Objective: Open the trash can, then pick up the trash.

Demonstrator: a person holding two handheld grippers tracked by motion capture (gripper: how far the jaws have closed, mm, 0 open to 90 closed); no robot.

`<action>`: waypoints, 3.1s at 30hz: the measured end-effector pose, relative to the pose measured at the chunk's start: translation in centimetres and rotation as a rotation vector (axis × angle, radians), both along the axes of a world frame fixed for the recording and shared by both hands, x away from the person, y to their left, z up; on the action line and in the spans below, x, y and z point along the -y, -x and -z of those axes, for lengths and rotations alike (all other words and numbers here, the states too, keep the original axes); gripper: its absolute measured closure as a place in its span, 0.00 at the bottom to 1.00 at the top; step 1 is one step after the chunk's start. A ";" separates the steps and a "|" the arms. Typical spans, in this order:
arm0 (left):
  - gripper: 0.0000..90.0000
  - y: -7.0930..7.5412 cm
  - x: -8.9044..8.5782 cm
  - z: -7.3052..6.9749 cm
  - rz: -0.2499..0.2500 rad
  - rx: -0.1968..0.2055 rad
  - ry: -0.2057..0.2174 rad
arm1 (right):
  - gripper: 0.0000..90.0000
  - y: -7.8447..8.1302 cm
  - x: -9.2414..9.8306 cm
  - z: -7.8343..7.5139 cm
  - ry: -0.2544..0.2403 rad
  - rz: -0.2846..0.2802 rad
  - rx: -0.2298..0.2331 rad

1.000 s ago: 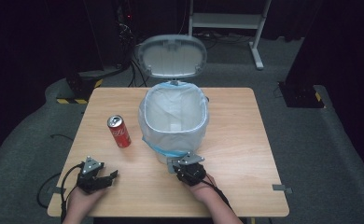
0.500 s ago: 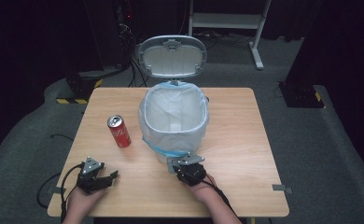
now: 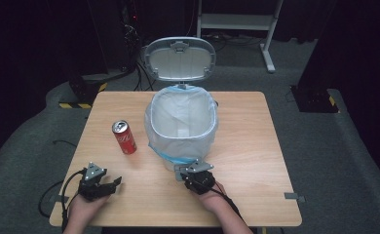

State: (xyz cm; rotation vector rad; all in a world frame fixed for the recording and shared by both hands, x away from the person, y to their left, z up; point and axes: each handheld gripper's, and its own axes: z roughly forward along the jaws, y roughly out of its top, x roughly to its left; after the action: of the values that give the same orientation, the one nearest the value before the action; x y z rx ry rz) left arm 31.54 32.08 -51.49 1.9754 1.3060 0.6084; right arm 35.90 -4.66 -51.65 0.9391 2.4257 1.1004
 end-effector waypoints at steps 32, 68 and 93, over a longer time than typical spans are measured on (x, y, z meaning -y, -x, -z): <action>0.17 -3.5 1.5 -5.6 -0.027 0.135 0.061 | 0.77 0.0 0.0 0.0 -0.003 -0.001 0.002; 0.24 -11.1 3.1 -4.8 -0.097 0.162 0.091 | 0.77 -0.1 0.1 0.0 -0.004 -0.005 0.005; 0.37 -7.0 4.0 -7.2 -0.068 0.305 0.111 | 0.77 -0.1 0.1 0.0 -0.005 -0.006 0.004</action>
State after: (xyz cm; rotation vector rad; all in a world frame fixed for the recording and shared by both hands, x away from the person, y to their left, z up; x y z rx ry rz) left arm 38.52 28.13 -44.26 1.6778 1.1933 0.8162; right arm 35.97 -4.74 -51.68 0.9313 2.4252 1.1103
